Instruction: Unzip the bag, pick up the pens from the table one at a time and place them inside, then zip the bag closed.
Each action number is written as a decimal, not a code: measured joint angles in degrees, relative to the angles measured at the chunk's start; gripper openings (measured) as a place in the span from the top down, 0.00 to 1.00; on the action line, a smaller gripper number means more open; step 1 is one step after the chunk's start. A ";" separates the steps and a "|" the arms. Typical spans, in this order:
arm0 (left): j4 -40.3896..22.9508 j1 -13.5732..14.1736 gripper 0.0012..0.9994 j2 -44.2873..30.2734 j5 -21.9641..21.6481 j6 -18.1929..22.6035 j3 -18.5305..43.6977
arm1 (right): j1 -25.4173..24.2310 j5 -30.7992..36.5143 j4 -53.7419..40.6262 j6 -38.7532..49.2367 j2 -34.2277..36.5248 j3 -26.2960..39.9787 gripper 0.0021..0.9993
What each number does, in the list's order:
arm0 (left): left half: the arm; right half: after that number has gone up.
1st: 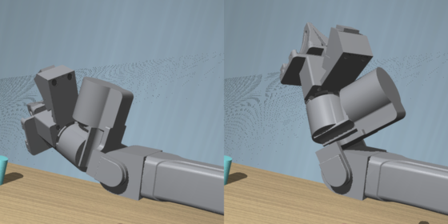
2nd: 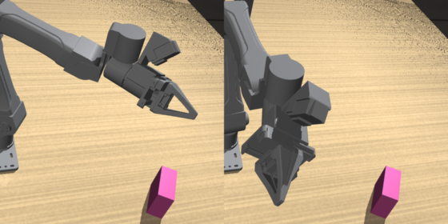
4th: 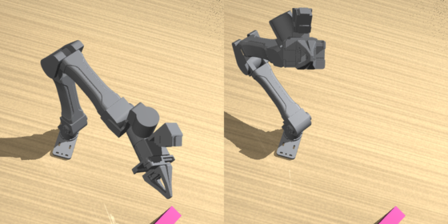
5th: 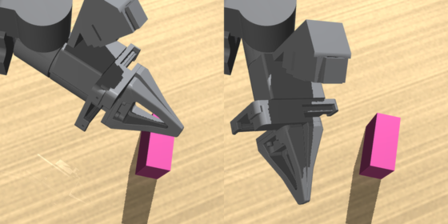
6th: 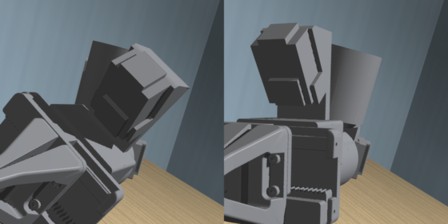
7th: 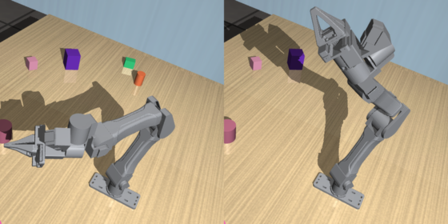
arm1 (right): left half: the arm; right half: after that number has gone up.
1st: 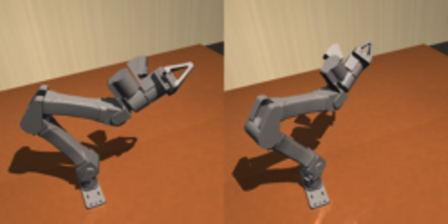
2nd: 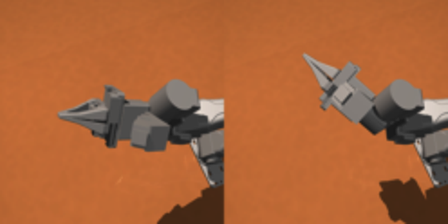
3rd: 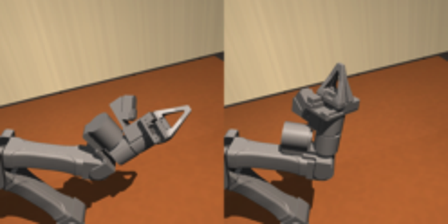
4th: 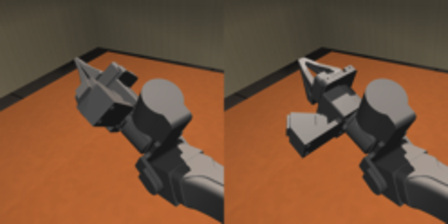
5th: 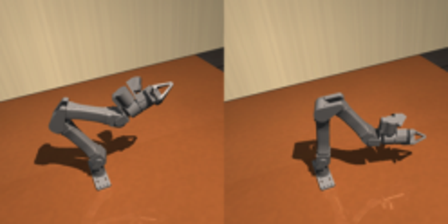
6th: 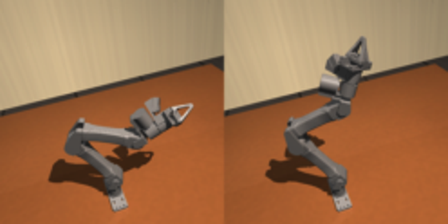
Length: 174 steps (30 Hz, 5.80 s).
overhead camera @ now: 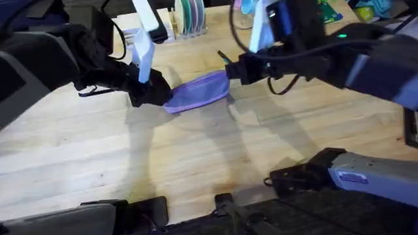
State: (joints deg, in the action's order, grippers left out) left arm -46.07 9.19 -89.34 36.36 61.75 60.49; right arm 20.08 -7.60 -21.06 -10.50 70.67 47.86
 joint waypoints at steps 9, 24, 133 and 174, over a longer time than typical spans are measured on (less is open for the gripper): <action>-0.41 -0.33 0.96 -0.02 -0.07 -0.02 0.02 | 0.07 -0.18 -0.81 0.00 -3.80 0.00 0.97; -0.41 -0.33 0.96 -0.01 -0.38 -0.02 0.04 | 6.25 -1.77 5.07 -5.42 -1.69 0.00 0.97; -9.89 -2.93 0.01 16.66 -6.23 0.22 7.54 | -9.16 9.90 -4.32 10.78 34.93 20.56 0.78; -9.89 -2.93 0.01 16.66 -6.23 0.22 7.52 | -7.45 8.91 -21.26 30.95 0.01 22.29 0.97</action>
State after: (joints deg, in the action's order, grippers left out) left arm -55.96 6.26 -72.69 30.13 61.98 68.01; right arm 12.62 1.31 -42.32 20.45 70.68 70.15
